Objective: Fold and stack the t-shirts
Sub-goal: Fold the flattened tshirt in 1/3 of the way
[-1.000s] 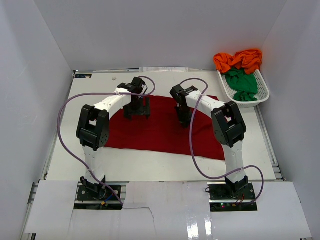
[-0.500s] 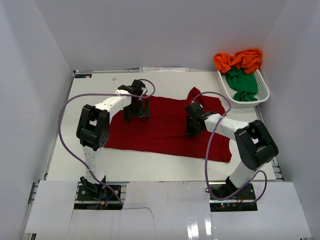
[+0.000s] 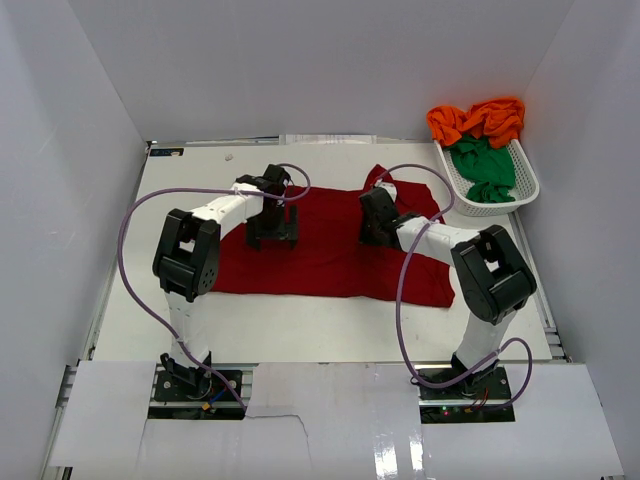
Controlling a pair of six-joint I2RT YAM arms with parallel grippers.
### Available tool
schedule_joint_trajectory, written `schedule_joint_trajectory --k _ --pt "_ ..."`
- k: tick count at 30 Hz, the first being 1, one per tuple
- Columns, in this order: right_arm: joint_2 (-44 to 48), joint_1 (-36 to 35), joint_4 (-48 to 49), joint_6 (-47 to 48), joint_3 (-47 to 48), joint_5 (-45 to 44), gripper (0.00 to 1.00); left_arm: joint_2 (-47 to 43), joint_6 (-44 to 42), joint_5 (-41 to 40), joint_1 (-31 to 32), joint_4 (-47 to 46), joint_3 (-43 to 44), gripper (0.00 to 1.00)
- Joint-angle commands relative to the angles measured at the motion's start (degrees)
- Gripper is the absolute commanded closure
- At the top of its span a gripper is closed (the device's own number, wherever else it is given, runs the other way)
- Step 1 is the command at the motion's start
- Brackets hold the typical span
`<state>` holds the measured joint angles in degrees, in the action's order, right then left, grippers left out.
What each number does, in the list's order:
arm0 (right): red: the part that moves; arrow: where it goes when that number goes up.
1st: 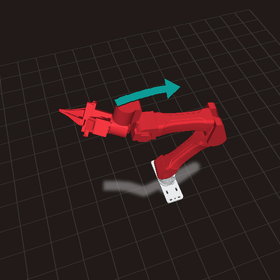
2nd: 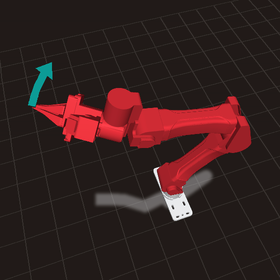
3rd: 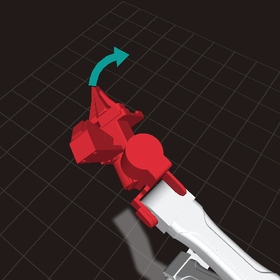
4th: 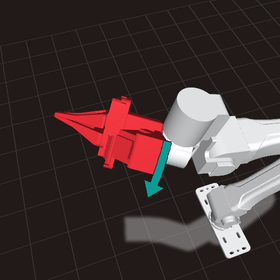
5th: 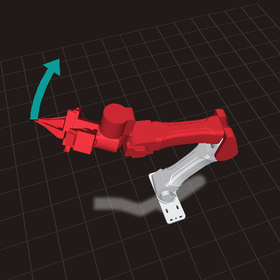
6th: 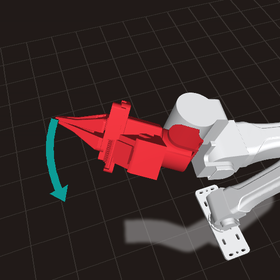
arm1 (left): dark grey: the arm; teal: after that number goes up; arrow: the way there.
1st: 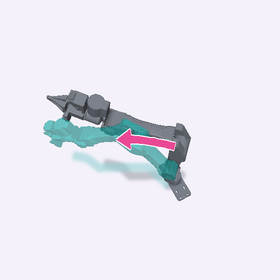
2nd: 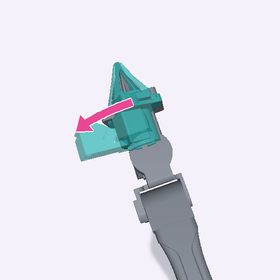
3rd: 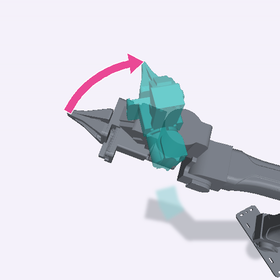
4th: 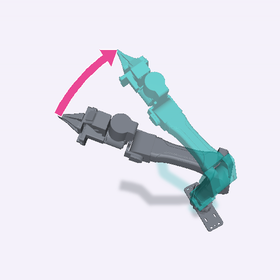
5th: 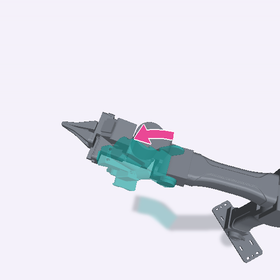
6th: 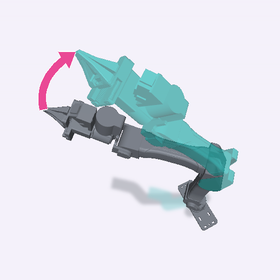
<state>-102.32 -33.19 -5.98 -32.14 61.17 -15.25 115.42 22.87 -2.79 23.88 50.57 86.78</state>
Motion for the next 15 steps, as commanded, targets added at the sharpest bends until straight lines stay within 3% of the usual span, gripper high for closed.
schedule_joint_trajectory --k 1,8,10,11,13,14,15 --pt "-0.68 -0.30 3.25 1.11 3.26 -4.35 0.92 -3.88 -0.72 -0.46 0.73 -0.91 -1.00 0.02" --pt "-2.17 -0.30 3.25 3.31 5.10 -4.01 0.90 -5.38 0.42 0.07 4.06 -0.82 -2.06 0.02" --pt "-4.28 -0.30 2.90 4.36 7.12 -2.78 0.81 -5.20 0.59 -0.38 4.77 -0.82 -2.06 0.02" --pt "-4.98 -0.30 1.60 4.80 7.73 -1.90 0.71 -5.03 0.59 -0.46 5.12 -0.82 -2.23 0.02" --pt "-6.13 -0.21 0.45 4.98 9.14 -1.02 0.66 -4.94 0.68 -0.64 5.39 -0.64 -2.49 0.02" --pt "-5.70 -0.12 0.18 5.07 9.06 -1.10 0.55 -4.94 0.86 -0.73 5.65 -0.64 -2.84 0.02" --pt "-5.35 -0.12 0.44 5.16 8.88 -1.36 0.54 -5.02 0.94 -0.73 5.74 -0.73 -3.02 0.02"
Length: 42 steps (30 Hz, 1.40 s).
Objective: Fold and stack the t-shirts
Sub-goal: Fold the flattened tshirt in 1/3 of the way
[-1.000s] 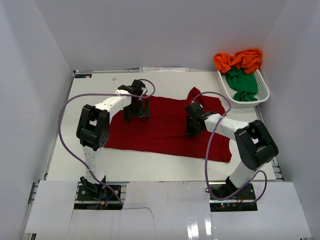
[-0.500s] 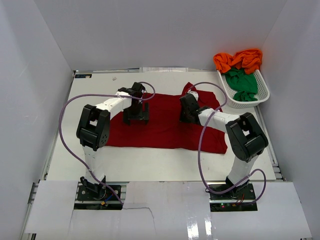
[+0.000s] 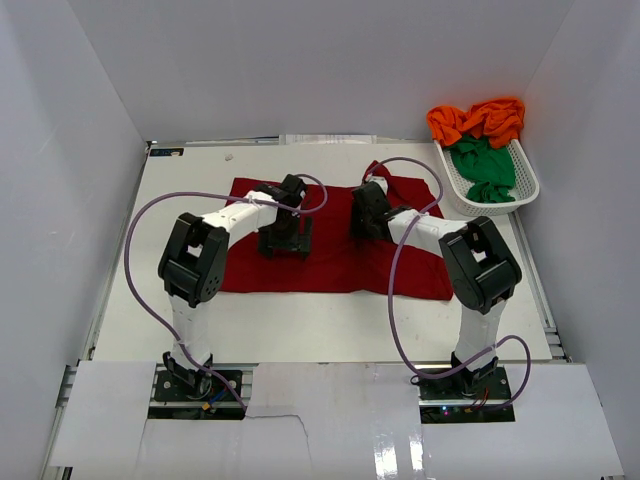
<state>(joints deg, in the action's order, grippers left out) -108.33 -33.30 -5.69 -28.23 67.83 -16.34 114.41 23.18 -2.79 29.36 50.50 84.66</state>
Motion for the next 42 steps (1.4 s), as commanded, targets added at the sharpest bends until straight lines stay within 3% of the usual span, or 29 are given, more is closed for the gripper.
schedule_joint_trajectory --k 1,2,5,14,24,31,38,42 --pt "1.10 0.08 0.16 1.68 2.22 -0.36 0.53 -4.28 0.73 -0.82 0.43 -0.58 -0.99 0.02" --pt "1.46 0.25 -0.10 2.03 2.48 -0.54 0.40 -4.37 0.81 -0.90 0.69 -0.58 -0.99 0.02" --pt "3.82 0.69 -0.37 3.79 3.18 -0.80 0.39 -4.90 1.08 -0.99 1.31 -0.40 -0.90 0.02" --pt "3.14 3.15 -2.56 6.78 7.39 1.30 0.39 -4.99 2.83 -1.52 6.05 0.74 -0.73 0.02" --pt "-7.59 3.77 -24.44 8.98 26.71 2.45 0.50 -2.97 4.77 0.50 8.69 0.65 1.38 0.02" --pt "-13.92 3.68 -40.25 10.39 38.24 3.86 0.52 -0.42 8.54 1.38 13.69 0.48 8.58 0.02" --pt "-13.39 3.68 -42.47 11.00 37.11 4.91 0.52 -0.15 12.59 5.48 16.95 -3.91 7.19 0.02" --pt "-13.92 3.68 -42.74 11.44 35.79 5.88 0.52 -1.73 16.27 8.14 17.13 -11.27 0.52 0.02"
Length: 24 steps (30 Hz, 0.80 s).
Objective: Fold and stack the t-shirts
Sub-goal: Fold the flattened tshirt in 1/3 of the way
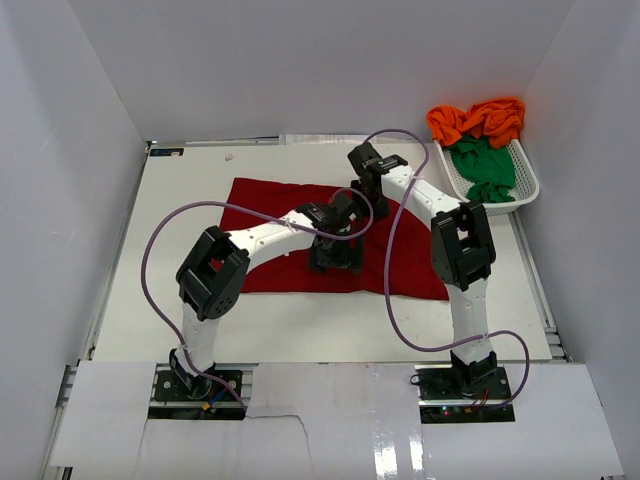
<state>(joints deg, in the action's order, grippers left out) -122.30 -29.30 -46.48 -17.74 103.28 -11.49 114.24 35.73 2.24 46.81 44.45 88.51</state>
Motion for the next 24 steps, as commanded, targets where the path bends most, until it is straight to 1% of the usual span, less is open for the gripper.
schedule_joint_trajectory --k 1,2,6,15,16,17,18,19,20,21,24 --pt "-0.30 -0.41 -1.51 0.95 0.16 1.37 0.52 -1.65 4.43 3.56 -0.31 -6.46 -6.30 0.02" --pt "-0.48 -0.32 -1.34 1.04 -0.10 1.47 0.52 -1.65 5.05 4.17 -0.31 -8.48 -7.46 0.02" --pt "-1.54 -0.32 -0.81 1.13 0.07 2.34 0.52 -0.86 6.72 3.39 -0.40 -11.31 -11.16 0.02" --pt "-3.91 -0.32 -0.98 1.13 -0.45 2.35 0.53 1.87 5.85 2.68 0.30 -11.57 -14.41 0.02" --pt "-4.00 -0.32 -0.98 1.04 -0.80 2.26 0.55 1.78 5.41 2.42 0.39 -11.49 -14.68 0.02" --pt "-4.09 -0.23 -0.98 1.04 -0.98 2.17 0.59 1.69 5.23 2.24 0.48 -11.23 -15.12 0.02" --pt "-4.17 -0.23 -0.98 0.95 -1.07 1.82 0.67 1.69 5.06 1.89 0.65 -11.05 -15.29 0.02" --pt "-4.26 -0.23 -1.07 0.86 -1.24 1.73 0.71 1.61 4.97 1.37 0.74 -10.79 -15.56 0.02" --pt "-4.26 -0.23 -1.07 0.95 -1.24 1.56 0.79 1.52 4.71 1.19 0.74 -10.70 -16.08 0.02" --pt "-4.17 -0.23 -1.24 0.69 -1.33 1.12 0.92 1.52 4.70 0.93 0.74 -10.61 -16.44 0.02" --pt "-2.77 -0.32 -0.20 0.51 -2.21 0.06 0.92 1.34 4.35 0.84 0.92 -10.43 -17.40 0.02"
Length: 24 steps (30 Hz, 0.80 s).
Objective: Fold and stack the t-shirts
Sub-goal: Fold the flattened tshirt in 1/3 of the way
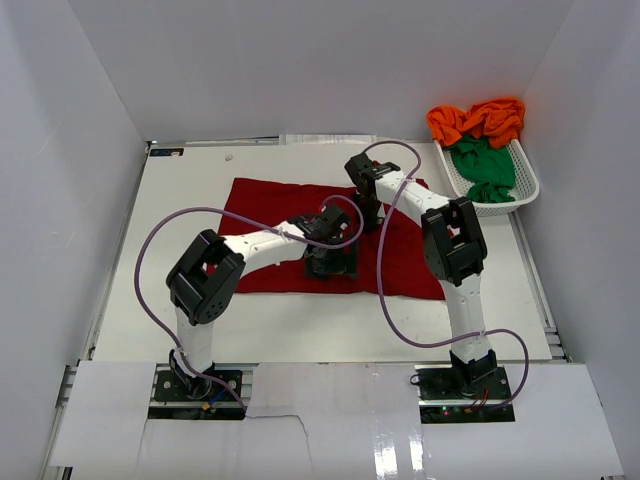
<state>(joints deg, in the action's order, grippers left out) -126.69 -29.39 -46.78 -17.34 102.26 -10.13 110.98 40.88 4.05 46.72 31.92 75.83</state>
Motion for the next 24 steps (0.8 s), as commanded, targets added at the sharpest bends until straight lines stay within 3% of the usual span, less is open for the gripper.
schedule_joint_trajectory --k 1,5,14,24 --pt "2.23 -0.15 0.72 -0.06 -1.79 -1.56 0.92 4.60 -0.89 -1.07 1.01 2.09 -4.99 0.02" --pt "5.13 -0.15 3.45 -1.55 -6.17 -4.54 0.92 4.60 -0.98 -0.98 1.53 2.18 -5.52 0.02" --pt "17.17 -0.15 27.60 -9.28 -30.08 -10.15 0.92 4.86 -1.51 -1.24 2.41 2.71 -6.05 0.02" --pt "12.70 0.29 30.00 -7.97 -22.72 -10.79 0.92 4.69 -1.60 -1.59 3.29 3.50 -6.22 0.02"
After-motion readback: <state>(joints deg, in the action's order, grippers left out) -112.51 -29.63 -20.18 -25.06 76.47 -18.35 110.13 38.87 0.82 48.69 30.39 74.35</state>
